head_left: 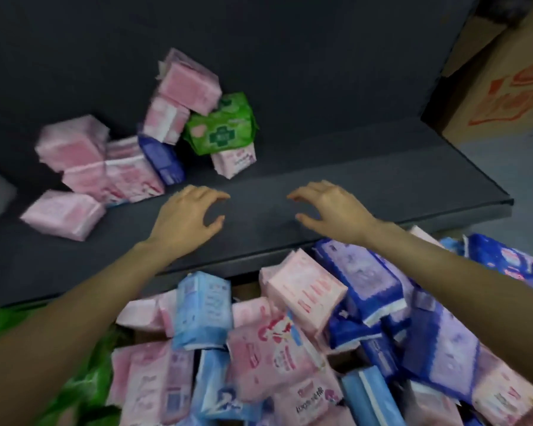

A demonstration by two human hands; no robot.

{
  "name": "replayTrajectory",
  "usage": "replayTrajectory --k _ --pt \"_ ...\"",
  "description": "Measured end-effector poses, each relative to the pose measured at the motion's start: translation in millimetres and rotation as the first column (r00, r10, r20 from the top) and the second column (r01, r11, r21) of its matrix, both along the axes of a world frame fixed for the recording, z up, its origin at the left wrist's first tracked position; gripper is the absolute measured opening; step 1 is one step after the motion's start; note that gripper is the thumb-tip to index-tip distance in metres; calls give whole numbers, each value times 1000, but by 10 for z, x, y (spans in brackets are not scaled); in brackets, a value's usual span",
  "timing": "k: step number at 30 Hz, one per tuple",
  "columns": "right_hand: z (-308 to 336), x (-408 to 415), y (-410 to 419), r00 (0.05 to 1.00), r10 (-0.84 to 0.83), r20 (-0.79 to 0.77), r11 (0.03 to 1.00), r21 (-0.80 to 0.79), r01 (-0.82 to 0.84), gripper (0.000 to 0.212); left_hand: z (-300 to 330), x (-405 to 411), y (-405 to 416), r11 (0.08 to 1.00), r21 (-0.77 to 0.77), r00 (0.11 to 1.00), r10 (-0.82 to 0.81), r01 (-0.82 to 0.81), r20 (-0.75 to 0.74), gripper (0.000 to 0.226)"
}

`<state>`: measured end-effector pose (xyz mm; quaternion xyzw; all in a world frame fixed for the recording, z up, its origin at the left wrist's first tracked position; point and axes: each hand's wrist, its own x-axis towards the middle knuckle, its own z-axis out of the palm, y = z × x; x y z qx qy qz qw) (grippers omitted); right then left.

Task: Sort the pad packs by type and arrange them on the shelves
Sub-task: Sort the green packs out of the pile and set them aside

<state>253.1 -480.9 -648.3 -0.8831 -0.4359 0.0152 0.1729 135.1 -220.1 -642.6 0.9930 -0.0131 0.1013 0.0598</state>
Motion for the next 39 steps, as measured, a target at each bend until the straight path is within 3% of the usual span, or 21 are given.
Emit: replayTrajectory --k 4,8,10,13,15,18,25,28,30,34,39 --pt "157 299 969 995 34 94 999 -25 -32 62 31 113 852 966 -93 964 249 -240 92 59" --pt "322 628 1770 990 -71 119 995 77 62 75 118 549 1385 958 -65 920 285 -278 270 80" --pt "424 853 2136 979 -90 185 986 157 61 81 165 823 1535 945 -137 875 328 -298 357 91" --pt "572 1135 2574 970 -125 210 971 227 75 97 232 1210 1573 892 -291 867 423 -348 262 112" --pt "573 1268 2795 978 -107 180 969 238 63 106 172 1421 1553 879 -297 885 433 -372 174 117" --pt "465 1383 3019 990 -93 106 957 283 59 111 33 1579 1547 851 -327 855 484 -411 187 112" --pt "549 1314 2974 945 -254 207 893 426 147 93 119 1464 1553 837 -382 809 511 -392 291 79" --pt "728 1074 2701 957 -262 125 854 492 169 93 189 1143 1469 838 -503 730 477 -209 490 74" --pt "831 861 2385 973 -225 50 845 507 169 95 232 837 1288 808 -575 698 486 -129 526 75" --pt "942 399 1549 974 -87 -208 859 480 179 116 353 264 760 710 -703 790 452 -38 414 81" --pt "849 -44 576 856 68 -512 828 508 238 96 445 -195 -3 669 -738 894 378 -84 240 77"
